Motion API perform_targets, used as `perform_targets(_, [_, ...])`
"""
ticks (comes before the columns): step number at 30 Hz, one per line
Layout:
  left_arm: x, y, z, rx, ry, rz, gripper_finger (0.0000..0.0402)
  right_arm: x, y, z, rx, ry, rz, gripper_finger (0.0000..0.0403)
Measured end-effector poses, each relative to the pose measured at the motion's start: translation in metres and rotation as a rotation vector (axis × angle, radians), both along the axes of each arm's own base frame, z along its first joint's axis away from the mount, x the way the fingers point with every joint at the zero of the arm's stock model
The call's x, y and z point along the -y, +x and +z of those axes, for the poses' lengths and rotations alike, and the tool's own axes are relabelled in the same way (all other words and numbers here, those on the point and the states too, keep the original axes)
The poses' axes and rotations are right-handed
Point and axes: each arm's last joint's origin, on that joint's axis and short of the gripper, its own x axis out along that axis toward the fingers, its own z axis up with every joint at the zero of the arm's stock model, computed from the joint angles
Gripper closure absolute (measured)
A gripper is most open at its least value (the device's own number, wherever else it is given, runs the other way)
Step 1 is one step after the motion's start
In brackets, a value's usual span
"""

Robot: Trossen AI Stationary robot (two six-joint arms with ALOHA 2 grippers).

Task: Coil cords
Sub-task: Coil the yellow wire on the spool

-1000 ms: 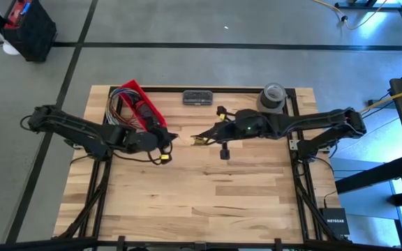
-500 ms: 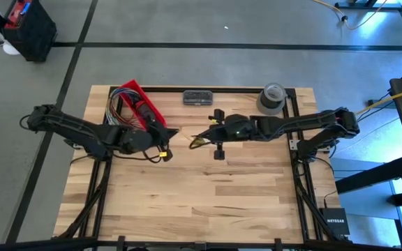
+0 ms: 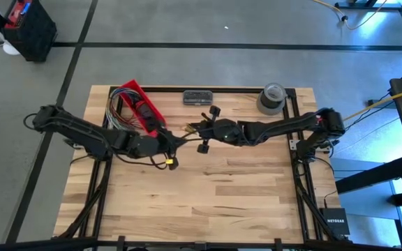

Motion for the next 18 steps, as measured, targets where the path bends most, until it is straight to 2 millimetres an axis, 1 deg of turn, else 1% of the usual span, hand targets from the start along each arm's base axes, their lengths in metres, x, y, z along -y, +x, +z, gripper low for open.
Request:
perform_targets(3, [0.002,0.009,-0.007,-0.01,0.019,-0.007,0.0399,-0.001,0.002,0.002,0.041,0.004,0.02,0.04])
perform_targets(8, [-0.002,0.019,-0.007,0.047,0.042,0.002,0.0398,-0.002,0.004,0.007,0.094,0.023,0.054,0.04])
perform_targets(10, [-0.003,0.021,-0.006,0.058,0.054,0.001,0.0399,-0.003,0.004,0.008,0.105,0.035,0.087,0.04])
perform_targets(14, [-0.004,0.022,-0.005,0.064,0.059,0.004,0.0399,-0.003,0.004,0.008,0.104,0.038,0.093,0.04])
perform_targets(18, [-0.002,0.027,-0.016,0.021,0.06,0.005,0.0397,-0.003,0.005,0.016,0.179,0.039,0.093,0.04])
